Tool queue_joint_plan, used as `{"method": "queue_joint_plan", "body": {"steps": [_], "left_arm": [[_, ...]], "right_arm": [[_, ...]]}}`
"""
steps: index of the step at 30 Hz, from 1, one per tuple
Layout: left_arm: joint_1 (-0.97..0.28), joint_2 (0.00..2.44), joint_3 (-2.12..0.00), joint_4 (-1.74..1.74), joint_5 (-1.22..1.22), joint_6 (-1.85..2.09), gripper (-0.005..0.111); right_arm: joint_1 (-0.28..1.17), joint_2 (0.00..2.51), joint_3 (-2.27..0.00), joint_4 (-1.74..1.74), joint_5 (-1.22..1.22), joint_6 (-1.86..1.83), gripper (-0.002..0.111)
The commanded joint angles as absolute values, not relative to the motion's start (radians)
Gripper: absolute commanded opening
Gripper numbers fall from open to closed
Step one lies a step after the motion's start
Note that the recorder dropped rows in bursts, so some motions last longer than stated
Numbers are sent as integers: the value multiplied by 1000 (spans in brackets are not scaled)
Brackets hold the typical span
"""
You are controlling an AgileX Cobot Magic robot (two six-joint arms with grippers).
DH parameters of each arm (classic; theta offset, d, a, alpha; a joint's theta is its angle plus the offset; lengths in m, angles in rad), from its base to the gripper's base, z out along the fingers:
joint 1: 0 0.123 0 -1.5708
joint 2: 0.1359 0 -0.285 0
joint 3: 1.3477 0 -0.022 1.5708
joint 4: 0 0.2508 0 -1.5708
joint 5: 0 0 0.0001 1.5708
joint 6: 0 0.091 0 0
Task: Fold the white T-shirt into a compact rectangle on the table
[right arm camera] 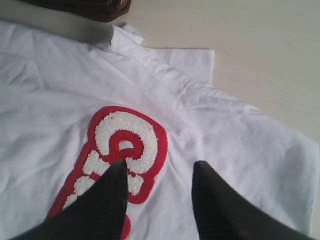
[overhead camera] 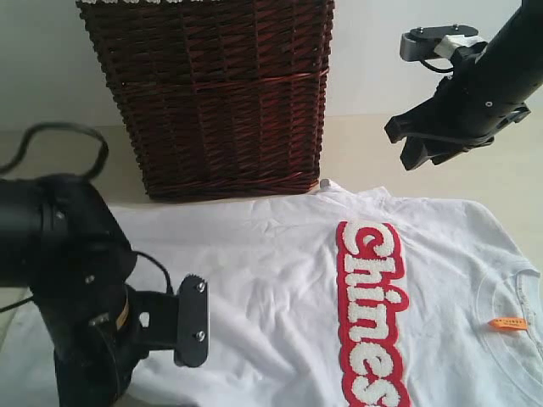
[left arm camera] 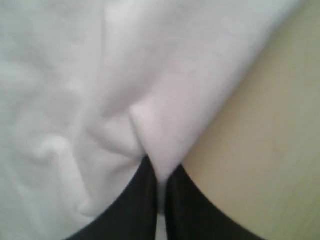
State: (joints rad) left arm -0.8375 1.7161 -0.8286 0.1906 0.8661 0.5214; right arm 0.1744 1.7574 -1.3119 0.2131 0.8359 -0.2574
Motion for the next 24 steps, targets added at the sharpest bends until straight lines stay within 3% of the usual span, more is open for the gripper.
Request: {"method": "queue_joint_plan", "body": {"steps": [1, 9, 18, 24], "left_arm": [[-836, 1641, -921, 152, 895, 669, 0], [-794, 1630, -955, 344, 684, 647, 1], [-552, 1650, -936, 338, 324, 228, 48], [-450, 1652, -894, 331, 333, 39, 50]], "right_arm": [[174, 1747, -1315, 217, 827, -269, 41], [174, 1747, -1315, 217, 822, -269, 41], [174, 1747, -1315, 217, 817, -279, 41], [174, 1747, -1315, 230, 822, -285, 41]]}}
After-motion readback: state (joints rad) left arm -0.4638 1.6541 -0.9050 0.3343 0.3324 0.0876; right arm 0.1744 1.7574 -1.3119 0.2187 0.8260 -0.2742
